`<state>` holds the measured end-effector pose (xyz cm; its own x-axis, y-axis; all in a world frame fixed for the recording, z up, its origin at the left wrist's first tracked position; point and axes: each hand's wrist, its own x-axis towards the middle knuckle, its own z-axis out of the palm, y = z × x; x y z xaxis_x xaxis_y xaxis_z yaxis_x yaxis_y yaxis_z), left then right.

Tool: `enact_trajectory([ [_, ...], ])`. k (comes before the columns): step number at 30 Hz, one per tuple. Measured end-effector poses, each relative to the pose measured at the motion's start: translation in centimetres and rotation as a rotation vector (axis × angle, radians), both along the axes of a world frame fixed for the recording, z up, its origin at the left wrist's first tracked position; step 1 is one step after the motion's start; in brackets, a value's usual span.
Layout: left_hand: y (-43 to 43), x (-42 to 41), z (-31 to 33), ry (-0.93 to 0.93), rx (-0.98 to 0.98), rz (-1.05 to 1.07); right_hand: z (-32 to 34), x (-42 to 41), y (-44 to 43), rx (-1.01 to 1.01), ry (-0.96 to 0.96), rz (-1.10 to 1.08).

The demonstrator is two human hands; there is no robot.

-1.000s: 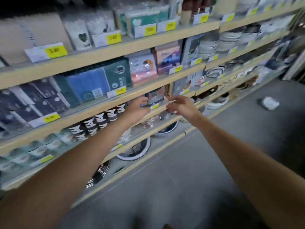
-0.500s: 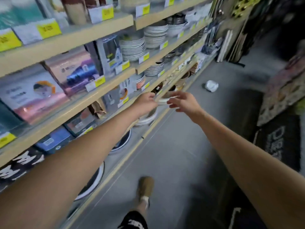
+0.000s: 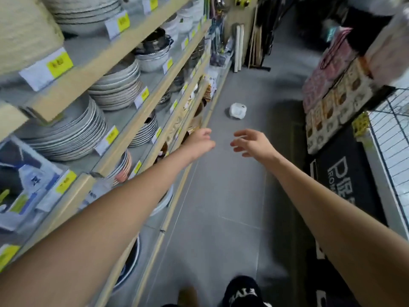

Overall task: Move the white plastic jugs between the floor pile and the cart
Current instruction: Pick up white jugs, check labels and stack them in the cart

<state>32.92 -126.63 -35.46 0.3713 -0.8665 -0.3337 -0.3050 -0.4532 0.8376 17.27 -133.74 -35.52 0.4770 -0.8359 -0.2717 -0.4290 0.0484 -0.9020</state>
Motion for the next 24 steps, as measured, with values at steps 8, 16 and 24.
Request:
enact_trajectory([
  [8,-17.9,-0.2,-2.3,0.016,0.063,-0.083,-2.5,-1.0,-16.9,0.025,0.025,-0.078],
  [16,-37.9,-1.7,-3.1,0.049,0.146,-0.061,-3.6,-1.6,-37.6,0.078,0.058,-0.031],
  [24,-50.8,-0.4,-4.3,0.161,0.109,0.075,-4.4,0.1,-52.4,0.099,0.111,0.046],
])
